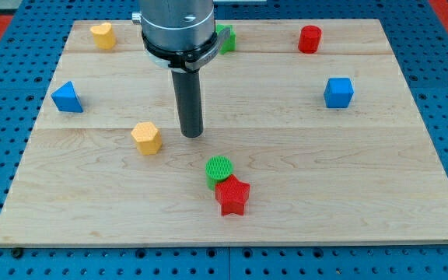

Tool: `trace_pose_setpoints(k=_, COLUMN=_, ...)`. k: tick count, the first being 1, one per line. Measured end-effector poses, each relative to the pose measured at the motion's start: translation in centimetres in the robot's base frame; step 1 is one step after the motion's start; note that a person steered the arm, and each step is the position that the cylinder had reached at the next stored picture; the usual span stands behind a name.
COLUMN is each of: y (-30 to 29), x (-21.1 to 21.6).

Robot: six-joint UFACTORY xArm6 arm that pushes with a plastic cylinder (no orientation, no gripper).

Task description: Separate the red star and the green circle from each other

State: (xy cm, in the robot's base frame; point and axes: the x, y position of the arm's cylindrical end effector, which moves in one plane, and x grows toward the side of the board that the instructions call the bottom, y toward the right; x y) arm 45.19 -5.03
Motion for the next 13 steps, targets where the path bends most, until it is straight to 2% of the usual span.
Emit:
trace_pose_setpoints(k=1, y=-1.7, x=0.1)
trace_pose_setpoints(k=3, y=-12.6, x=4.3)
trace_pose_setpoints(k=4, y=-9.9, x=8.6)
trace_pose_setpoints(k=5, y=-4.6, x=11.3)
trace_pose_setpoints(k=6, y=2.0, x=11.4)
trace_pose_setpoints(k=8, y=8.5, x=10.9)
trace_pose_setpoints(k=10, y=12.1, x=10.9)
trace_pose_setpoints(k=11, y=12.2, x=10.9)
trace_pose_setpoints(k=13, y=22.4, x=10.9)
